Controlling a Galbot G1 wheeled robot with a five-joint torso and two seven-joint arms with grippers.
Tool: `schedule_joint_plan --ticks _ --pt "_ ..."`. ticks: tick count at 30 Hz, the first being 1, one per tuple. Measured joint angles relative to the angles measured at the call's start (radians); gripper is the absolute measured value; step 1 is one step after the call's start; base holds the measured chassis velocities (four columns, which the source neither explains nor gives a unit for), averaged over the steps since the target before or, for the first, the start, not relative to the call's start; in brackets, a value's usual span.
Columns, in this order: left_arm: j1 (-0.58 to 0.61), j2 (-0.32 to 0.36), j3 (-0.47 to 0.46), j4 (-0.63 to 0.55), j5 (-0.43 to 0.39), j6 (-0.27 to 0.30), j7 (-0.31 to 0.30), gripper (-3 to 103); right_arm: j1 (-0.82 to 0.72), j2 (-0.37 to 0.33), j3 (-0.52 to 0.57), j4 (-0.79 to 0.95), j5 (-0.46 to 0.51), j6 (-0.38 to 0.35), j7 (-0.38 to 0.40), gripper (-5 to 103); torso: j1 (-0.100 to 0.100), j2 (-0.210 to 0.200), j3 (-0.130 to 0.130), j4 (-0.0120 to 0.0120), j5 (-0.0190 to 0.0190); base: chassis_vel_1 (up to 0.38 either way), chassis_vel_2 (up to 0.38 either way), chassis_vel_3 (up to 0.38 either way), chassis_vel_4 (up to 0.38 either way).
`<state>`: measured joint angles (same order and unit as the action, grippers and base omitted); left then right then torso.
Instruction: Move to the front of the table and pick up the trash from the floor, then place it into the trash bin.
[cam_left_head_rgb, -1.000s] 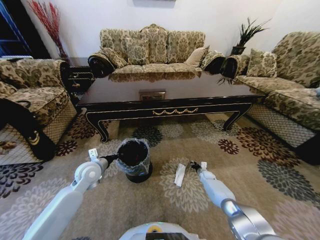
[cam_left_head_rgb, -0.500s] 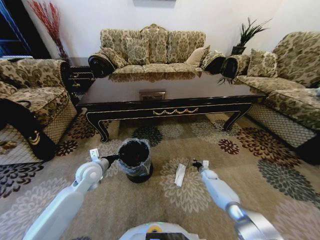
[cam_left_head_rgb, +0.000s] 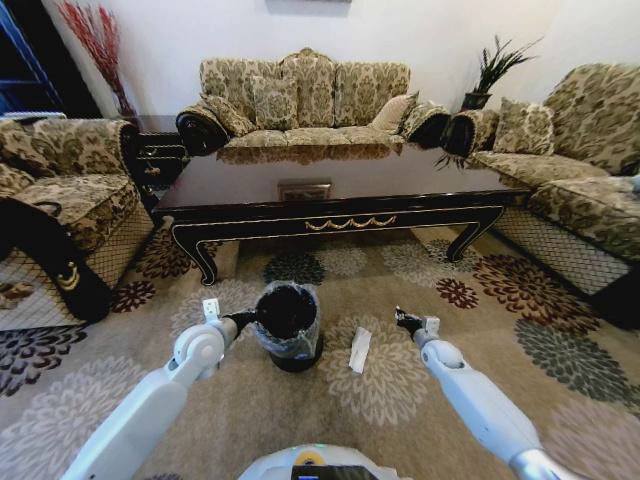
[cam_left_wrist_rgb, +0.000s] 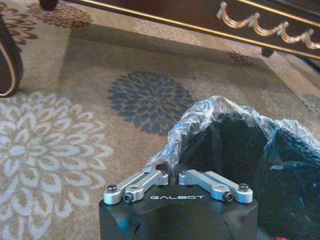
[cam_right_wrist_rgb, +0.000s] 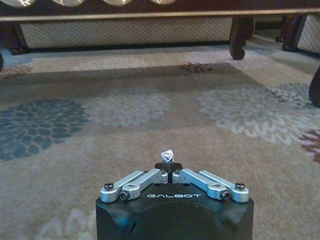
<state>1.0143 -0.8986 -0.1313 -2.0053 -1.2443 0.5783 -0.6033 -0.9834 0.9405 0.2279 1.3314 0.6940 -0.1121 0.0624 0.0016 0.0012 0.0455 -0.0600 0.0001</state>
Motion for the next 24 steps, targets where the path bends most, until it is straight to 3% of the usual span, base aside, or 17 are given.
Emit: schedule_joint_plan --ticks 12,24 --pt "-0.007 0.009 0.043 -0.028 0.007 0.002 0.001 4 -0.110 -0.067 0.048 0.216 0.021 0.002 0.015 0 0.000 0.000 0.000 -0.0001 0.0000 0.000 0.000 0.000 0.000" --pt "0.004 0.011 0.076 -0.057 0.047 0.004 -0.014 4 -0.186 -0.147 0.032 0.565 0.081 -0.027 0.028 0 0.000 0.000 0.000 0.0000 -0.0002 0.000 0.000 0.000 0.000"
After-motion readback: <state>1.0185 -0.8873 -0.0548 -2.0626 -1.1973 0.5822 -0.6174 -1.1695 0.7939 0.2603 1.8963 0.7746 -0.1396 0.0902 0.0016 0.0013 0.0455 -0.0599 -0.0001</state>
